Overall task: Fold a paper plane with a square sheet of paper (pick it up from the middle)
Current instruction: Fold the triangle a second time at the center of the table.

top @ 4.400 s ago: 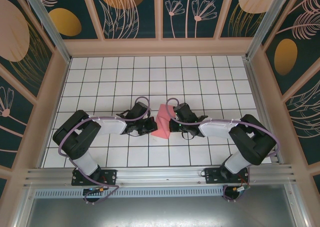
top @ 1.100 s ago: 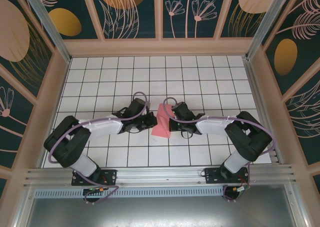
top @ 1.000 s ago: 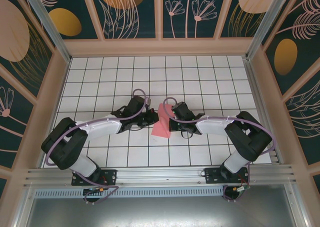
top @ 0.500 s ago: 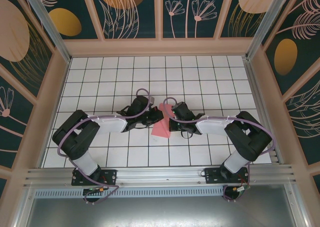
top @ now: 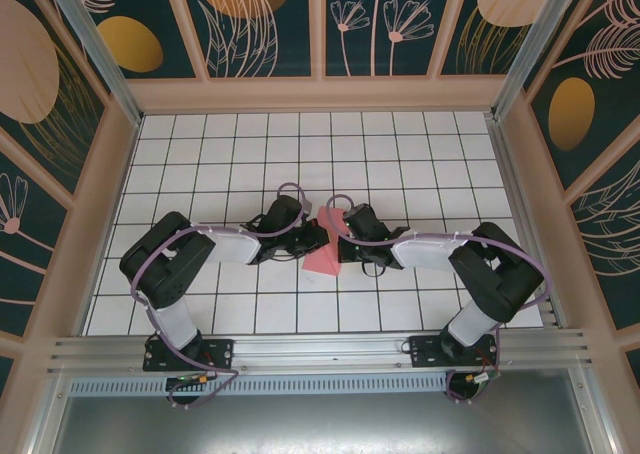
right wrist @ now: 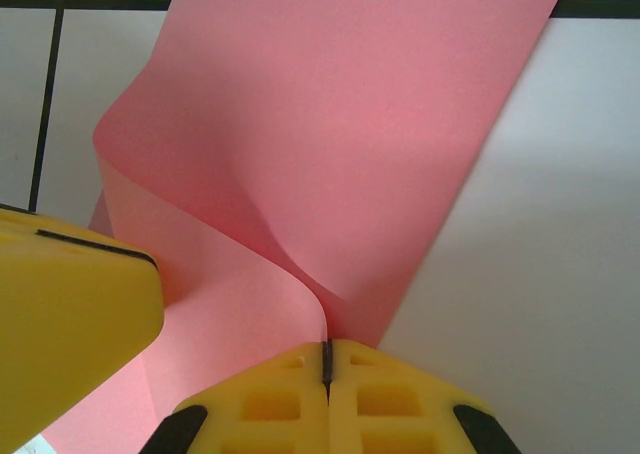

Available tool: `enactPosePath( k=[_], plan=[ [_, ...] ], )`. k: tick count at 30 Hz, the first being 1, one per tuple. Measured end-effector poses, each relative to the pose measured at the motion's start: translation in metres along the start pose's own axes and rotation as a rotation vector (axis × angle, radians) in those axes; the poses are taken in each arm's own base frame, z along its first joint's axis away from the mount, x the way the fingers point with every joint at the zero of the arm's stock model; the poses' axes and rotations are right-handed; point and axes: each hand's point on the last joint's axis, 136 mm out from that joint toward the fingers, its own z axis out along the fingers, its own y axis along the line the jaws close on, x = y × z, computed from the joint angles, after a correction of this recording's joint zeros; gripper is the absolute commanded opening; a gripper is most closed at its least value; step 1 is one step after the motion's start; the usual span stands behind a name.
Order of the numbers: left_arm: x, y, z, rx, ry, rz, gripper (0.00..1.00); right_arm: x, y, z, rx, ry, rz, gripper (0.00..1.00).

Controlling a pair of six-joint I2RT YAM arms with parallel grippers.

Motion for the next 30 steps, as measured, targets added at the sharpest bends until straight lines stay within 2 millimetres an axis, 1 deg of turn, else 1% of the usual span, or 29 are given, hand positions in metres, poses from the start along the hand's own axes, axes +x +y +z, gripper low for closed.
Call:
enactPosePath(
  k=[4,13,16,18,21,23,24,25,27,30],
  plan=[
    [0.001,0.005,0.003,-0.008,0.004,-0.004,0.0,0.0,0.0,0.0,0.0,0.0,0.0,0.0],
    [0.006,0.023,0.01,-0.048,0.02,-0.023,0.0,-0.001,0.001,0.0,-0.001,-0.001,0.0,0.01],
    [0.006,0.023,0.01,-0.047,0.016,-0.021,0.0,-0.002,0.002,-0.001,0.002,0.003,0.002,0.12],
    [0.006,0.023,0.01,-0.043,0.013,-0.019,0.0,-0.005,0.003,-0.003,0.006,0.004,0.012,0.24],
    [0.006,0.023,0.01,-0.038,0.011,-0.017,0.0,-0.016,0.009,-0.012,0.001,-0.026,0.018,0.3],
    [0.006,0.023,0.01,-0.036,0.01,-0.016,0.0,-0.024,0.014,-0.024,-0.016,-0.056,0.022,0.31],
    [0.006,0.023,0.01,-0.036,0.01,-0.016,0.0,-0.028,0.018,-0.031,-0.03,-0.073,0.027,0.3],
    [0.006,0.023,0.01,-0.036,0.01,-0.016,0.0,-0.032,0.021,-0.037,-0.044,-0.088,0.033,0.26],
    [0.006,0.023,0.01,-0.036,0.01,-0.016,0.0,-0.039,0.032,-0.051,-0.098,-0.118,0.05,0.14],
    [0.006,0.023,0.01,-0.036,0.01,-0.015,0.0,-0.036,0.047,-0.061,-0.209,-0.123,0.09,0.01]
  ],
)
